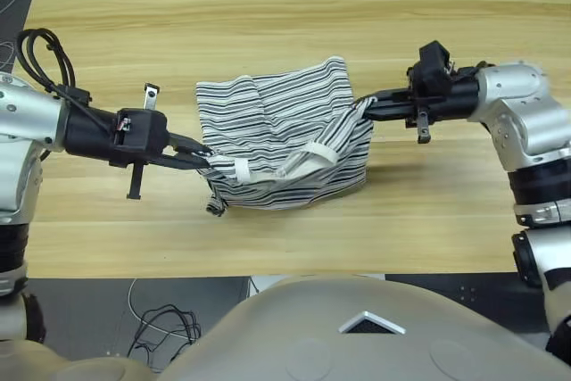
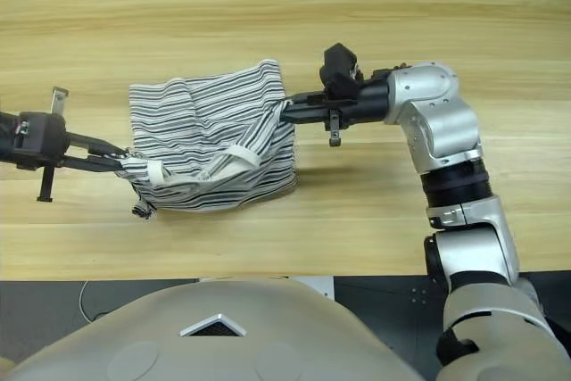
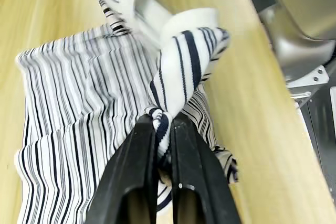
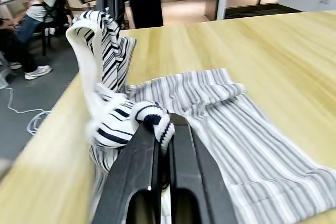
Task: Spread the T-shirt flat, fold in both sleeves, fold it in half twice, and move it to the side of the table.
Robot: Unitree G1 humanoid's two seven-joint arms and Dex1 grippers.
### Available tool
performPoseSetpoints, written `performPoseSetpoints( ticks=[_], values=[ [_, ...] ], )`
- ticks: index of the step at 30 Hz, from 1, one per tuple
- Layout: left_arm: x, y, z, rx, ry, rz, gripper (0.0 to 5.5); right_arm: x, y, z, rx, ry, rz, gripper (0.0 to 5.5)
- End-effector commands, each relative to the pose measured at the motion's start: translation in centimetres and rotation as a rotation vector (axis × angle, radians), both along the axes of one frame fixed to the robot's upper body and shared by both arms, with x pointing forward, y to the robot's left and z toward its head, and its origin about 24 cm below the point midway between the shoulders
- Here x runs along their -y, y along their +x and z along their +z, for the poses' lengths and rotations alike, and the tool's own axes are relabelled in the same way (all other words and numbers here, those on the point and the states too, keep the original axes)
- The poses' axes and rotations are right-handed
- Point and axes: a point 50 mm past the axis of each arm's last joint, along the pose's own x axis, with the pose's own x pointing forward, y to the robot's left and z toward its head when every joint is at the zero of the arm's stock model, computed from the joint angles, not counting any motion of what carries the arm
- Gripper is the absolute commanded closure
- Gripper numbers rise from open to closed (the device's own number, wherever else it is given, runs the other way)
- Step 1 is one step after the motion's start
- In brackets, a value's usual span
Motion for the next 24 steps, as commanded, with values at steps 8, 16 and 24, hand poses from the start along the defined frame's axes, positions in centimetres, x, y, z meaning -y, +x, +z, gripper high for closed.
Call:
performPoseSetpoints(
  ticks=[8,16,24],
  values=[
    [-2.6,6.7,-1.6,0.062,-0.033,0.275,5.36,-0.5,5.6,-1.1,0.067,-0.035,-0.236,5.40],
    [-3.5,8.5,-4.7,-0.002,0.003,0.383,5.36,-1.9,6.8,-2.4,0.066,-0.071,-0.313,5.40],
    [-4.0,8.9,-8.3,-0.078,0.078,0.532,4.79,-2.9,6.8,-4.5,0.014,-0.143,-0.397,5.15]
  ],
)
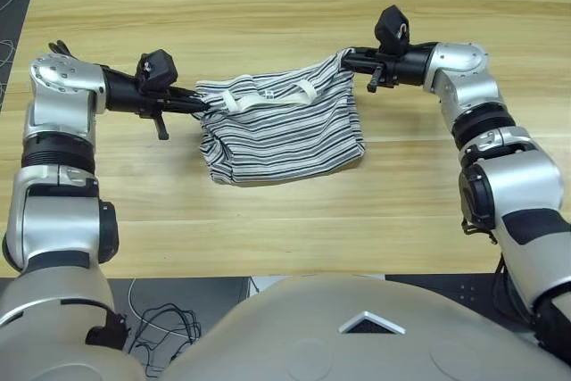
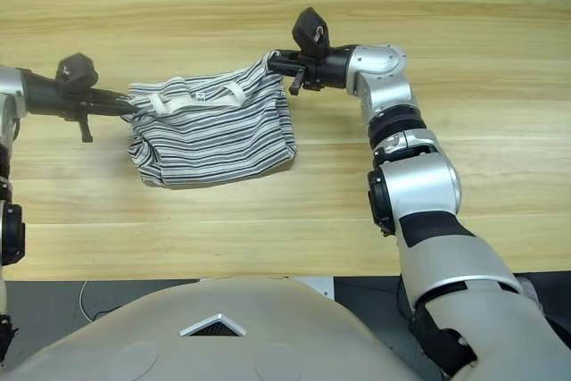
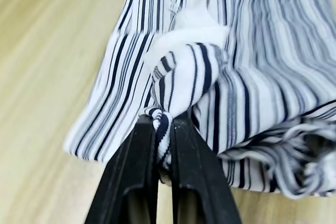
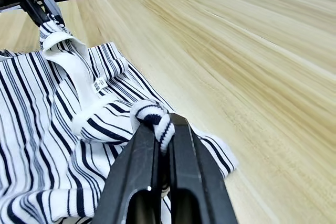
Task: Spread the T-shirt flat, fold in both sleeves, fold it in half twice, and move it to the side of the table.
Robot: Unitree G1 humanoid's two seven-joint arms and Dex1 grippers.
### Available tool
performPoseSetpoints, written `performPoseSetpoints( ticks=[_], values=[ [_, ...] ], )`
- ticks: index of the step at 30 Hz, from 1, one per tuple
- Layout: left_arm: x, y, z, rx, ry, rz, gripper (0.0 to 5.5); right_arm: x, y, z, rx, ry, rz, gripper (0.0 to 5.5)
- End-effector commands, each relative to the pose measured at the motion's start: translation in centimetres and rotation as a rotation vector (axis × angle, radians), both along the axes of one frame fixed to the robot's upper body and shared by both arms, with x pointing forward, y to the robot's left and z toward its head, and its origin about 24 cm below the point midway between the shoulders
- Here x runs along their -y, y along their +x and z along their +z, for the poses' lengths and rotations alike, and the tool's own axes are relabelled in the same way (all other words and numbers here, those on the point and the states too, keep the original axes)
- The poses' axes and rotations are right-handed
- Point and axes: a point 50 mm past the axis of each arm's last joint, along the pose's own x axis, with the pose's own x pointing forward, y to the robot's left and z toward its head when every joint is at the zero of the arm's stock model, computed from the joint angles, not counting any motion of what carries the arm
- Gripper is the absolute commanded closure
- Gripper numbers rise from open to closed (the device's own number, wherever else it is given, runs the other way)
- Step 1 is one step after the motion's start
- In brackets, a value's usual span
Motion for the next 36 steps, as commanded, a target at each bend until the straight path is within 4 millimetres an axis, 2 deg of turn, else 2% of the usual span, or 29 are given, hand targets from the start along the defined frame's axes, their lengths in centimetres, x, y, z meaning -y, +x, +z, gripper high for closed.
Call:
performPoseSetpoints(
  ticks=[1,5,9,12,15,18,21,23,24,26,28,31,36],
  values=[
    [0.1,1.0,-0.7,0.009,0.043,0.089,4.61,-0.5,0.4,-0.3,-0.006,-0.047,-0.052,4.98],
    [-1.3,1.8,-0.7,0.099,0.125,0.268,3.96,-0.2,0.8,-0.9,0.013,-0.125,-0.180,4.23],
    [-2.5,3.0,0.3,0.164,0.116,0.543,3.94,-0.1,1.5,-1.3,0.041,-0.203,-0.348,3.59],
    [-2.6,3.2,0.3,0.137,0.075,0.639,3.94,0.0,1.9,-1.5,0.077,-0.274,-0.478,3.52],
    [-2.2,3.4,0.0,0.132,0.100,0.639,3.94,0.4,2.1,-1.7,0.102,-0.335,-0.548,3.52],
    [-1.3,4.0,0.7,0.191,0.043,0.558,3.94,-0.1,1.9,-1.7,0.125,-0.325,-0.506,3.52],
    [0.5,4.6,3.5,0.346,-0.121,0.348,3.94,-0.8,2.1,-0.3,0.193,-0.178,-0.443,3.52],
    [2.2,2.8,5.6,0.436,-0.214,0.124,3.94,-1.4,1.8,1.3,0.263,0.000,-0.340,3.52],
    [3.1,1.6,5.9,0.440,-0.220,0.036,3.94,-1.5,1.5,1.7,0.287,0.046,-0.284,3.52],
    [3.6,-0.2,4.8,0.406,-0.151,-0.050,3.94,-1.5,0.7,1.2,0.306,0.025,-0.175,3.52],
    [3.5,-1.8,3.7,0.365,-0.080,-0.101,3.94,-1.5,-0.1,0.0,0.325,-0.083,-0.086,3.52],
    [2.6,-2.8,1.9,0.340,0.072,-0.113,3.94,-1.3,-1.0,-1.7,0.345,-0.235,-0.014,3.52],
    [2.5,-4.8,-0.2,0.268,0.178,-0.197,3.94,-2.0,-1.8,-3.4,0.326,-0.329,0.032,3.52]
  ],
)
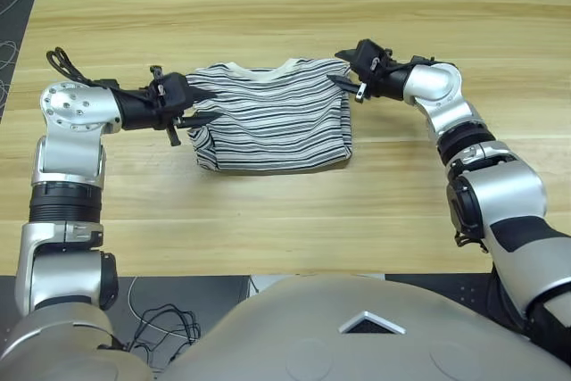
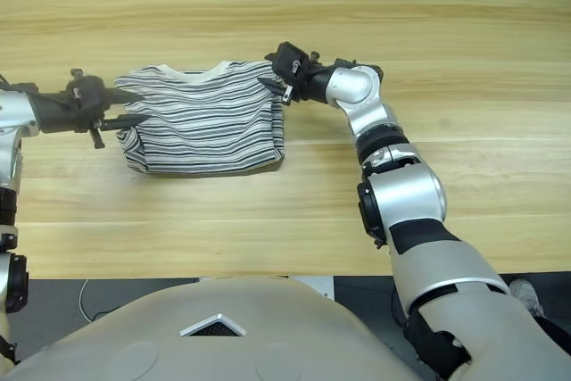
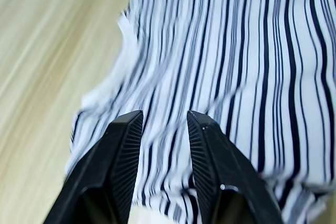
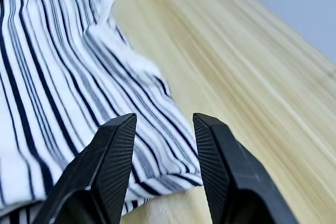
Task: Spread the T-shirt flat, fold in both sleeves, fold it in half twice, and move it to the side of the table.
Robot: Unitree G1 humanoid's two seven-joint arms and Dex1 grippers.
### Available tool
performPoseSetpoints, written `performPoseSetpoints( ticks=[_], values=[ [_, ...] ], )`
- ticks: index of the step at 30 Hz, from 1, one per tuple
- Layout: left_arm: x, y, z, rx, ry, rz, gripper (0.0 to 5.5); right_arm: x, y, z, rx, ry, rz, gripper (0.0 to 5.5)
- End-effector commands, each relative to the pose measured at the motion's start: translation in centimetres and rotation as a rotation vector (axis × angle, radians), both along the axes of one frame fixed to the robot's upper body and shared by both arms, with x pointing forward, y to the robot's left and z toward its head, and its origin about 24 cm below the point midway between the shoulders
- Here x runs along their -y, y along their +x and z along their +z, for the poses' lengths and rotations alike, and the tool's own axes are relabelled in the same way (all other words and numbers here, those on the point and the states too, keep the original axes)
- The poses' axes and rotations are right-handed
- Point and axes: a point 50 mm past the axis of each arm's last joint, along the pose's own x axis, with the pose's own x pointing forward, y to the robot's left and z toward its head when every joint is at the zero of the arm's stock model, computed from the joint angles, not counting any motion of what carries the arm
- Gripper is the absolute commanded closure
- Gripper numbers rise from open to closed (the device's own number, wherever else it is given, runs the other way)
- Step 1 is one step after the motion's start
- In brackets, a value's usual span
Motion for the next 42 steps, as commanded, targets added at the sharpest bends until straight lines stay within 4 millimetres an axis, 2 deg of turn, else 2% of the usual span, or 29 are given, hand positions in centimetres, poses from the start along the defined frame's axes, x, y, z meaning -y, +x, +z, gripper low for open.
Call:
performPoseSetpoints(
  ticks=[1,4,7,9,11,15,18,20,23,24,27,29,31,34,36,38,40,42],
  values=[
    [0.2,-1.4,-1.1,-0.035,0.094,-0.077,3.94,-0.4,-0.7,-1.4,-0.009,-0.091,0.025,3.52],
    [0.5,-1.9,-1.7,-0.047,0.132,-0.113,3.94,-0.4,-1.5,-2.7,0.011,-0.209,0.067,3.52],
    [0.7,-3.2,-3.5,-0.105,0.185,-0.155,3.94,-0.1,-2.2,-3.6,0.024,-0.284,0.116,3.52],
    [-0.2,-4.2,-5.1,-0.123,0.313,-0.194,3.94,0.3,-2.6,-3.9,0.027,-0.308,0.157,3.52],
    [-1.2,-4.6,-5.7,-0.092,0.455,-0.247,3.94,0.7,-3.3,-4.2,0.019,-0.339,0.226,3.52],
    [-1.7,-3.9,-4.7,0.097,0.652,-0.389,3.94,1.3,-4.0,-3.7,0.053,-0.318,0.321,3.52],
    [-1.5,-2.3,-3.2,0.335,0.794,-0.557,3.94,1.9,-4.6,-2.5,0.076,-0.245,0.353,3.52],
    [-1.2,-1.1,-2.2,0.499,0.836,-0.643,3.94,2.1,-6.0,-1.9,0.028,-0.198,0.377,3.52],
    [-1.9,0.3,-1.8,0.672,0.983,-0.779,3.94,0.1,-9.6,-0.5,-0.174,-0.064,0.446,3.52],
    [-1.9,0.8,-2.0,0.746,1.025,-0.834,3.94,-1.7,-10.7,0.1,-0.253,0.024,0.461,3.52],
    [-1.5,2.2,-2.6,0.961,1.057,-0.956,3.94,-5.8,-12.5,1.6,-0.443,0.232,0.464,3.52],
    [-1.1,2.7,-2.8,1.073,1.042,-1.013,3.94,-7.6,-13.1,2.5,-0.544,0.348,0.462,3.52],
    [-1.0,3.0,-3.0,1.153,1.016,-1.054,3.94,-8.1,-13.1,3.2,-0.585,0.406,0.441,3.52],
    [-1.8,3.5,-3.0,1.238,1.022,-1.062,3.94,-6.8,-12.3,5.1,-0.626,0.483,0.420,3.52],
    [-2.8,4.2,-2.2,1.282,1.052,-1.009,3.94,-5.2,-11.5,7.3,-0.625,0.522,0.451,3.52],
    [-3.9,4.9,-0.8,1.329,1.097,-0.909,3.94,-4.6,-9.9,9.0,-0.559,0.532,0.447,3.52],
    [-5.1,5.3,0.2,1.290,1.123,-0.760,3.94,-5.3,-7.8,8.7,-0.448,0.494,0.379,3.52],
    [-5.9,5.3,0.7,1.242,1.102,-0.635,3.94,-6.9,-5.8,7.0,-0.319,0.393,0.312,3.52]
  ],
)
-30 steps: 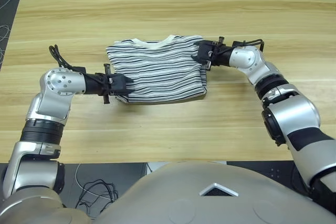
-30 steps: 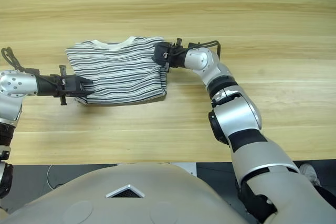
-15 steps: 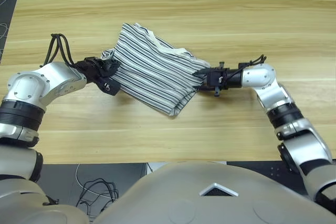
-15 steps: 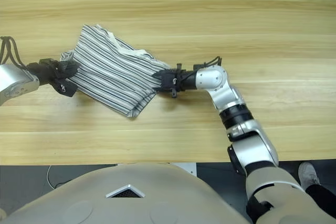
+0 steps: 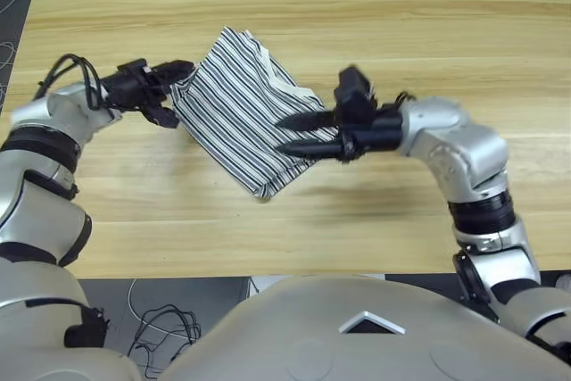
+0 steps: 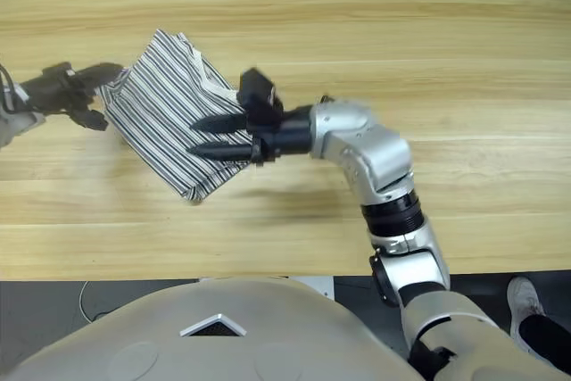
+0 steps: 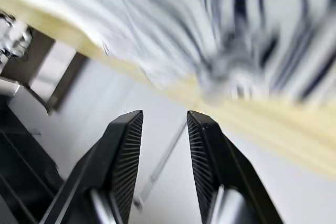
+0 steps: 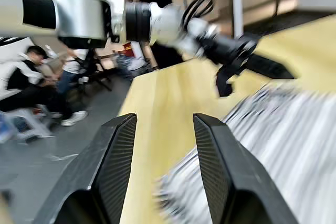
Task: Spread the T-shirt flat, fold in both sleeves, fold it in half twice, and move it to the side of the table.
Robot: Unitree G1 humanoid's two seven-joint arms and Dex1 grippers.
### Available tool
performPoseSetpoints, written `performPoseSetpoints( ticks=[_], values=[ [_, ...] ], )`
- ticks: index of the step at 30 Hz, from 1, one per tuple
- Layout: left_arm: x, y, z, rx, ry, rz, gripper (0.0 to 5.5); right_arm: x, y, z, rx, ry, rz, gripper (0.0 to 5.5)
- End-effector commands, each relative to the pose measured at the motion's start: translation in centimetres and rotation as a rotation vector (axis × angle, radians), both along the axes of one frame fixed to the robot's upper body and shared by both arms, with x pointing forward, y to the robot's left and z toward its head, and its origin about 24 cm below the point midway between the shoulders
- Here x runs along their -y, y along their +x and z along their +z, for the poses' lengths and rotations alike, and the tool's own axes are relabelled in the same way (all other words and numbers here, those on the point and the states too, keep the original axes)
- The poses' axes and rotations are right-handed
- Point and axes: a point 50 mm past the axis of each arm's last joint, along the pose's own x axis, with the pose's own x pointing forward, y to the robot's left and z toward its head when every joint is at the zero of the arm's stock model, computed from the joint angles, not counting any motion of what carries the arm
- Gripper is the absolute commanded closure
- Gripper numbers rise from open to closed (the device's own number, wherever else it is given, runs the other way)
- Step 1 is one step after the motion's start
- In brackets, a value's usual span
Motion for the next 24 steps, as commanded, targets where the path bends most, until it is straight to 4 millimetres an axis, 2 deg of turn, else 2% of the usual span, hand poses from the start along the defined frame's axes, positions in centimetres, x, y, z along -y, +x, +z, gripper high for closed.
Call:
performPoseSetpoints(
  ticks=[1,3,7,9,12,16,20,24],
  values=[
    [-1.6,0.3,1.6,0.001,-0.146,0.178,3.94,-3.2,3.4,-2.9,0.220,-0.166,-0.119,3.52],
    [-2.4,0.1,2.2,-0.013,-0.210,0.266,3.94,-5.5,4.6,-4.8,0.321,-0.255,-0.139,3.52],
    [-1.7,0.2,2.7,-0.036,-0.318,0.283,3.94,-9.2,5.6,-6.6,0.519,-0.433,-0.187,3.52],
    [-1.2,0.2,2.2,-0.055,-0.333,0.274,3.94,-10.1,5.7,-7.1,0.602,-0.516,-0.195,3.52],
    [-0.5,0.2,1.6,-0.078,-0.347,0.270,3.94,-10.4,6.0,-7.1,0.566,-0.512,-0.220,4.12],
    [-0.4,0.1,1.8,-0.079,-0.414,0.308,3.94,-9.2,6.6,-7.1,0.498,-0.494,-0.212,4.12],
    [0.3,0.5,1.9,-0.073,-0.448,0.310,3.94,-5.1,8.9,-7.3,0.495,-0.642,-0.352,4.12],
    [0.8,0.6,1.9,-0.073,-0.485,0.316,3.94,0.1,9.6,-8.6,0.441,-0.735,-0.374,4.12]
  ],
)
